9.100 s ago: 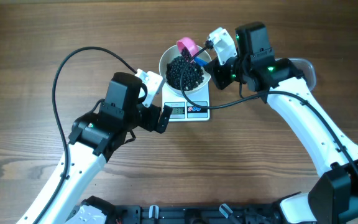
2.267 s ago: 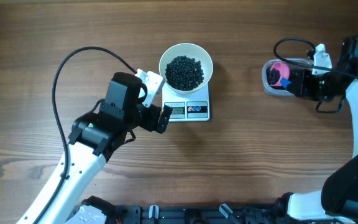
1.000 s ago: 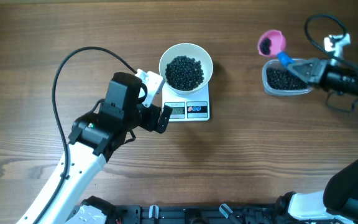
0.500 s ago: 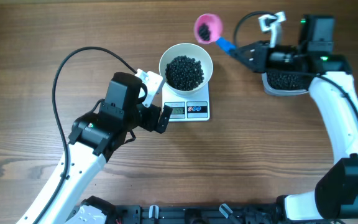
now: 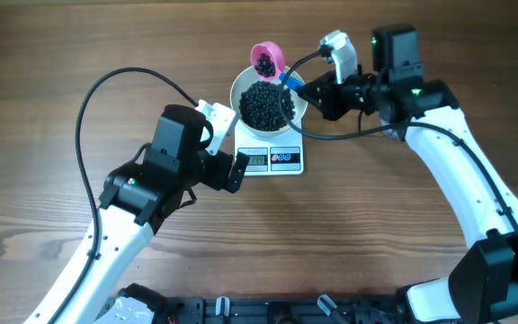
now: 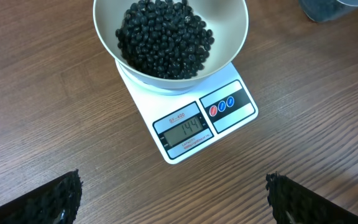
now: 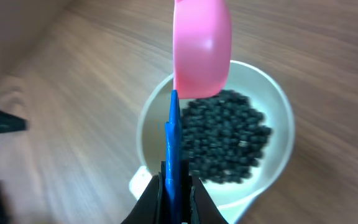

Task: Scoop item into bowl and weigh 150g on scale
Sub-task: 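Lift the pink cup with the right gripper over the white bowl, then tilt the pink cup over the white bowl to pour a few beans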

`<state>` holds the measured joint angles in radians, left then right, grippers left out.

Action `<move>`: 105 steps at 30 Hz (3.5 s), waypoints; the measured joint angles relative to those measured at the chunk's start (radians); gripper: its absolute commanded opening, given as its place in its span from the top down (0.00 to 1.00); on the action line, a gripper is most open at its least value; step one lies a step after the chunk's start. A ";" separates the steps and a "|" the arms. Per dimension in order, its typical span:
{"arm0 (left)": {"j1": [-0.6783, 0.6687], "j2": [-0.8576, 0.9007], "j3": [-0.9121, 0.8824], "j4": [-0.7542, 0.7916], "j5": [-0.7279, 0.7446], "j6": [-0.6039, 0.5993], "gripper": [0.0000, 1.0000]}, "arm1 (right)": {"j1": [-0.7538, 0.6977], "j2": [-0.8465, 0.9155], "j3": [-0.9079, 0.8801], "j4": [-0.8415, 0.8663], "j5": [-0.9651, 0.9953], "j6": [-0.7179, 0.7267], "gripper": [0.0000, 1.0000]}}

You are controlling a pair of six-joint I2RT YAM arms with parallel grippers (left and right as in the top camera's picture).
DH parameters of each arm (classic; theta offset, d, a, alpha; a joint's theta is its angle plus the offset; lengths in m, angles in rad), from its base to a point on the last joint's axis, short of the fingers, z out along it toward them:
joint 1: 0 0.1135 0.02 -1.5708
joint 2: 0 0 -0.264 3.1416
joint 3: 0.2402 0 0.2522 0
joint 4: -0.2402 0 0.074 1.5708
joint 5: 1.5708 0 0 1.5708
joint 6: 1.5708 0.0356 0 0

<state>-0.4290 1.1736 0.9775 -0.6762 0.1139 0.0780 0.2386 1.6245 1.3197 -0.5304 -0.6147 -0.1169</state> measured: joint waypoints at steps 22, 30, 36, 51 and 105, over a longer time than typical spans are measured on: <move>0.000 0.000 0.000 0.000 0.000 0.000 0.00 | 0.010 0.000 0.000 -0.003 0.113 -0.042 0.96; 0.000 0.000 0.000 0.000 0.000 0.000 0.00 | 0.010 0.001 0.000 -0.008 0.142 -0.041 0.96; 0.000 0.000 0.000 0.000 0.000 0.000 0.00 | 0.009 0.001 0.000 -0.009 0.134 -0.054 0.96; 0.000 0.000 0.000 0.000 0.000 0.000 0.00 | 0.009 0.001 0.000 -0.014 0.125 -0.071 0.96; 0.000 0.000 0.000 0.000 0.000 0.000 0.00 | 0.010 0.001 0.000 -0.063 0.145 0.013 0.96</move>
<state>-0.4286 1.1740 0.9775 -0.6762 0.1139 0.0780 0.2481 1.6253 1.3197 -0.5934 -0.4702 -0.1040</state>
